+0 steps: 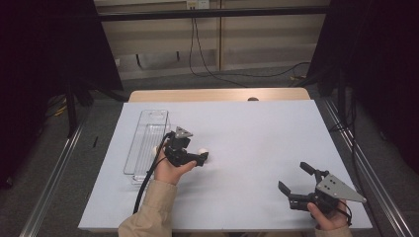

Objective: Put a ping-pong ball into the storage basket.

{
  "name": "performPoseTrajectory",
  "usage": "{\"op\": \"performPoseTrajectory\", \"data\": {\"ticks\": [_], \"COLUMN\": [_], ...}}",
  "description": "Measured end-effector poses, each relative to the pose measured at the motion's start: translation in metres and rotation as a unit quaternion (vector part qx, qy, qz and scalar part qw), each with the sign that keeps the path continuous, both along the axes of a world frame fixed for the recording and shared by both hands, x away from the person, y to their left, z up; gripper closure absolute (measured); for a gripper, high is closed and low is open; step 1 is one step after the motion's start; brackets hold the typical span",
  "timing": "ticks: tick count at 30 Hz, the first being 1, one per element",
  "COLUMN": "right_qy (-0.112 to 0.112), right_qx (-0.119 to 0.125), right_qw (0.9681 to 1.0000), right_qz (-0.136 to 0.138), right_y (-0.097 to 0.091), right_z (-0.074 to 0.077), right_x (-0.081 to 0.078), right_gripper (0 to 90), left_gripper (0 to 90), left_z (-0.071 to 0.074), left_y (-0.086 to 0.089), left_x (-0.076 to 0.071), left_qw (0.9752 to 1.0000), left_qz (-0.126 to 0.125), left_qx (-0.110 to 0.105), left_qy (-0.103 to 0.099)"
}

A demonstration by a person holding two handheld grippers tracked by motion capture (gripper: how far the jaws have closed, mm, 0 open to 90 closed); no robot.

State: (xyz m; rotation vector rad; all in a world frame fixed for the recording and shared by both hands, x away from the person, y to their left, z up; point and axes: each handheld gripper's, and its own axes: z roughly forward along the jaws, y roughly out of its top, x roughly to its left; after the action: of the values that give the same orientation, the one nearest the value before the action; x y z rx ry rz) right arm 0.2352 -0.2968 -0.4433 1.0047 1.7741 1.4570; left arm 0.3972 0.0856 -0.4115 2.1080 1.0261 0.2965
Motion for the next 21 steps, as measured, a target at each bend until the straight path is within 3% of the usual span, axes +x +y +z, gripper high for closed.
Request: {"op": "performPoseTrajectory", "data": {"ticks": [1,21], "right_qy": [0.000,0.000], "right_qx": [0.000,0.000], "right_qw": [1.0000,1.0000], "right_qz": [0.000,0.000], "right_y": [0.0001,0.0000], "right_z": [0.0001,0.0000], "right_x": [0.0001,0.0000], "right_gripper": [3.4,3.5], "left_gripper": [9.2,7.9], "left_z": [-0.0004,-0.0079], "left_y": [0.0003,-0.0030], "left_x": [0.0005,0.0041], "left_qw": [1.0000,0.9998], "left_qz": [-0.003,0.003], "left_qx": [0.008,0.012], "left_qy": [-0.001,0.012]}}
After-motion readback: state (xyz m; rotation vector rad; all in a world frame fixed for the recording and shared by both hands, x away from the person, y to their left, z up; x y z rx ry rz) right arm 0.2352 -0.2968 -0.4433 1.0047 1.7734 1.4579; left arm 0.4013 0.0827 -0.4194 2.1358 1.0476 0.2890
